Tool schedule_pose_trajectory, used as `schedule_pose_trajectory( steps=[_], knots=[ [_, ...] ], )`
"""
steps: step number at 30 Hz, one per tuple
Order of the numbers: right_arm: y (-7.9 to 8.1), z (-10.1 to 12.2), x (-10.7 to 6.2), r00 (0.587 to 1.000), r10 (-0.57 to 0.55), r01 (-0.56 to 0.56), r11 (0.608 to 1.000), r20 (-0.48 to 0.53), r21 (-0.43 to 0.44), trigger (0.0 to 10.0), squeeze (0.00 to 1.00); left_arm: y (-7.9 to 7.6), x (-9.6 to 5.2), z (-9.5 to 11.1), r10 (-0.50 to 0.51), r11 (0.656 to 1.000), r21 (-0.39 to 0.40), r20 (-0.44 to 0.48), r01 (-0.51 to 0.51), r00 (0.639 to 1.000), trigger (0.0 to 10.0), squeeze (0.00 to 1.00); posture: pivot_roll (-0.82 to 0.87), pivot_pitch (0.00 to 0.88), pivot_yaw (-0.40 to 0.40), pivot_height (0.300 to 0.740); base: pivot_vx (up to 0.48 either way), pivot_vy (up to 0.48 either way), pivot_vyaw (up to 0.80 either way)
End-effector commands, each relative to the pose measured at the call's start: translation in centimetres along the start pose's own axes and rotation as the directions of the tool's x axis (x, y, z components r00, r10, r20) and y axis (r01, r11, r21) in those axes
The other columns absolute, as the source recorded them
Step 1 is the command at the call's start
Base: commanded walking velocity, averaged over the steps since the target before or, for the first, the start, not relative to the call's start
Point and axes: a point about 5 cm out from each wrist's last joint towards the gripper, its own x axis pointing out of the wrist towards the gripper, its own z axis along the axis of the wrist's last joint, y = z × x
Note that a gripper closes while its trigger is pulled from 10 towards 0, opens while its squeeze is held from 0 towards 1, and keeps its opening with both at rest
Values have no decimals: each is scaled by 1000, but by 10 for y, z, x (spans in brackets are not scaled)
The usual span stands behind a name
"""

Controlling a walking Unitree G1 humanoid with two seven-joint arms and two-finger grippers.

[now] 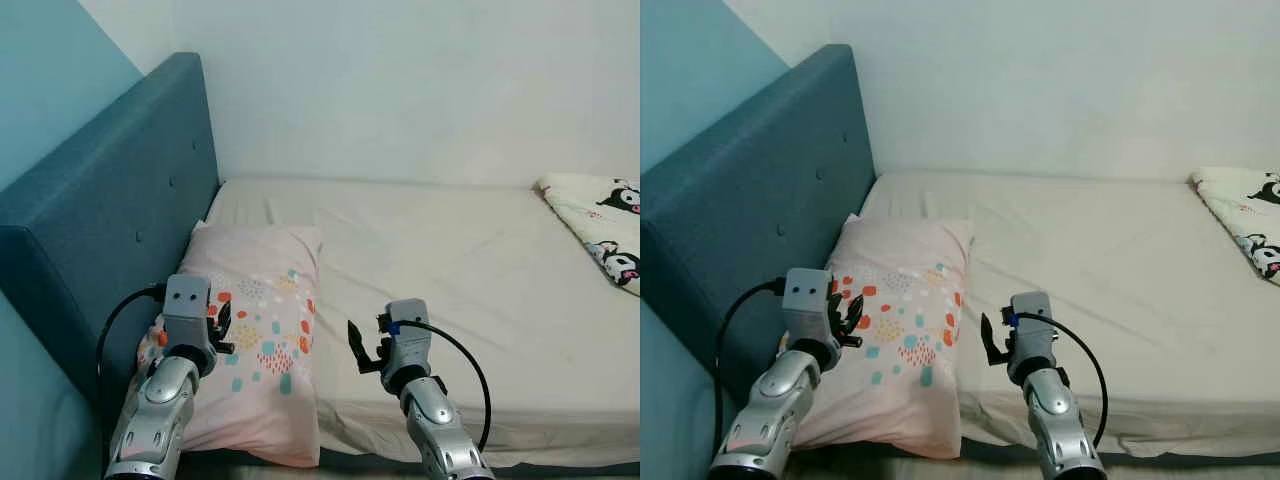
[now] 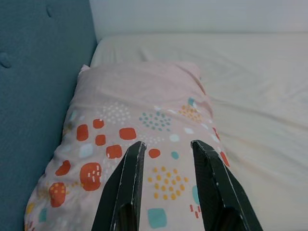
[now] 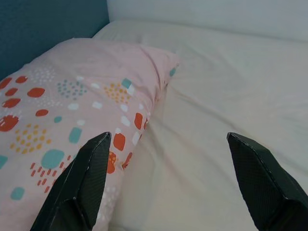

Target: Clean up the room

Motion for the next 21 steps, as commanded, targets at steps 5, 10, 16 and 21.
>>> schedule_pose_trajectory(
  steps=[5, 10, 16, 21],
  knots=[
    [6, -6, -2, 999, 35, -35, 999, -19, -33, 10000, 0, 3, 1, -1, 12, 1000, 22, -9, -12, 1000, 10000, 0, 44, 0, -44, 740, 0, 0, 800],
    [7, -6, -1, 999, 31, -31, 999, -20, -23, 10000, 0, 5, 1, -2, 12, 999, 36, -18, -11, 1000, 10000, 0, 45, 0, -41, 740, 0, 0, 800],
    [4, -6, -3, 1000, 15, -15, 1000, -18, -19, 10000, 0, 3, 0, -4, -10, 999, 47, -29, 11, 1000, 10000, 0, 40, 1, -37, 740, 0, 0, 800],
    [3, -6, -4, 1000, 7, -8, 1000, -18, -19, 10000, 0, 1, 1, -5, -17, 999, 43, -32, 18, 999, 10000, 0, 39, 8, -33, 740, 0, 0, 800]
  ],
)
